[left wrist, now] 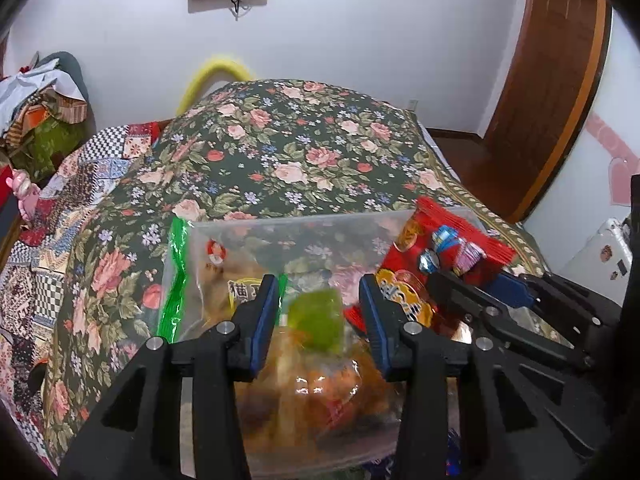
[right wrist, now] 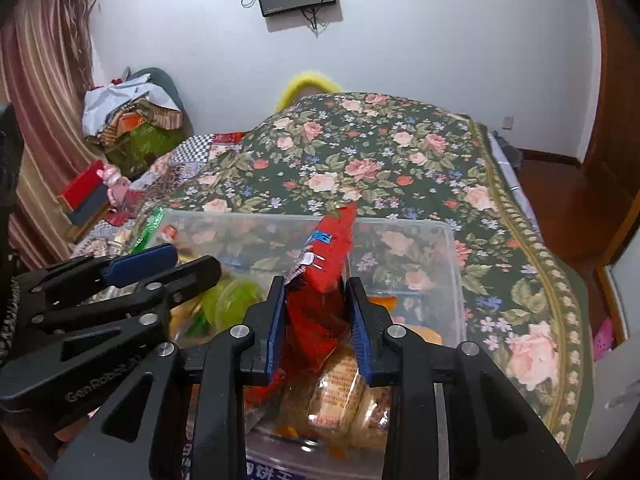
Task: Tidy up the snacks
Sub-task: 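Drop the red chip bag into the box while the left gripper drops the jelly cup in, then grasp the tall biscuit roll with the right gripper while the left grasps the yellow-white cracker bag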
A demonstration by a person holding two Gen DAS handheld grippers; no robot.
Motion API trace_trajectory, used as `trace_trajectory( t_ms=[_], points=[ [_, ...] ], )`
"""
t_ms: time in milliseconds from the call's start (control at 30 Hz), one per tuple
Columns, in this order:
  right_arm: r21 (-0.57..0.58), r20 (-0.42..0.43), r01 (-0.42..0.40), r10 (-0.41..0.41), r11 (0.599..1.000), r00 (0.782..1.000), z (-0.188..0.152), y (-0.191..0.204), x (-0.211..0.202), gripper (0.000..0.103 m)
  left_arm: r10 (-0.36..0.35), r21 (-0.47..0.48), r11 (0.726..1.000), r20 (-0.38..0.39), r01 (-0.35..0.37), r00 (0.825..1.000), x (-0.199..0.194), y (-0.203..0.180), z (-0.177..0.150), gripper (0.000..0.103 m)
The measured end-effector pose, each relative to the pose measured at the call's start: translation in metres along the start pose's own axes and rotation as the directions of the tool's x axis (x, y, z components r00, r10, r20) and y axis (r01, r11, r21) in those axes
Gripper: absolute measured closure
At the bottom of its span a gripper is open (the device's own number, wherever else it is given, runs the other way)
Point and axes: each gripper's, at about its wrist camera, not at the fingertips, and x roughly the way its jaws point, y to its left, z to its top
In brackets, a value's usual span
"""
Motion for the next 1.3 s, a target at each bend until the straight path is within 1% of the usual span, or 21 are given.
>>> trace_trajectory(
  t_ms=[33,133,267,400,433,500,567,633,700,733,900,1000,1167,1300],
  points=[
    [-0.007,-0.002,0.01,-0.011,1.0,1.0,-0.001,0.001,-0.002,0.075,0.001,0.001,1.0,0.0,-0.001,1.0,-0.001,0.0,-0.001,0.062],
    [-0.004,0.005,0.019,-0.019,1.0,1.0,-0.003,-0.001,-0.009,0.071,0.004,0.008,1.0,0.006,-0.004,1.0,-0.009,0.0,-0.007,0.062],
    [-0.012,0.014,0.034,-0.034,0.999,0.999,-0.01,-0.001,-0.022,0.057,-0.003,0.02,1.0,0.018,0.003,1.0,-0.026,-0.002,-0.016,0.062],
    [-0.017,0.025,0.032,-0.032,0.999,0.999,-0.019,-0.002,-0.042,0.053,-0.017,0.035,0.999,0.042,0.015,0.999,-0.05,-0.003,-0.025,0.06],
    [-0.018,0.027,0.028,-0.028,0.999,0.999,-0.021,-0.001,-0.046,0.052,-0.017,0.038,0.999,0.048,0.015,0.999,-0.056,-0.003,-0.027,0.058],
    [-0.025,0.036,0.026,-0.025,0.999,0.999,-0.026,0.0,-0.056,0.048,-0.012,0.039,0.999,0.069,0.009,0.998,-0.07,-0.002,-0.035,0.045],
    [-0.042,0.045,0.022,-0.02,0.999,0.999,-0.033,0.003,-0.07,0.046,-0.003,0.042,0.999,0.086,-0.001,0.996,-0.083,-0.001,-0.042,0.039],
    [-0.058,0.048,0.018,-0.015,0.998,0.999,-0.039,0.007,-0.079,0.044,0.0,0.044,0.999,0.089,-0.004,0.996,-0.093,0.001,-0.05,0.038],
    [-0.069,0.05,0.017,-0.014,0.997,0.999,-0.048,0.009,-0.088,0.04,-0.009,0.042,0.999,0.08,0.006,0.997,-0.101,0.003,-0.059,0.036],
    [-0.072,0.049,0.015,-0.011,0.997,0.999,-0.052,0.01,-0.091,0.039,-0.014,0.041,0.999,0.073,0.011,0.997,-0.105,0.004,-0.063,0.036],
    [-0.081,0.019,-0.002,0.004,0.997,1.0,-0.077,0.011,-0.102,0.039,-0.02,0.054,0.998,0.037,0.018,0.999,-0.118,0.005,-0.092,0.031],
    [-0.073,-0.005,-0.014,0.014,0.997,1.0,-0.092,0.013,-0.104,0.039,-0.017,0.047,0.999,0.005,0.017,1.0,-0.12,0.007,-0.112,0.031],
    [-0.066,-0.059,-0.026,0.022,0.997,0.998,-0.117,0.014,-0.104,0.039,-0.055,0.022,0.998,-0.051,0.056,0.997,-0.123,0.006,-0.142,0.031],
    [-0.059,-0.086,-0.035,0.03,0.998,0.996,-0.131,0.014,-0.105,0.039,-0.07,0.031,0.997,-0.094,0.073,0.993,-0.123,-0.001,-0.161,0.031]
  ],
)
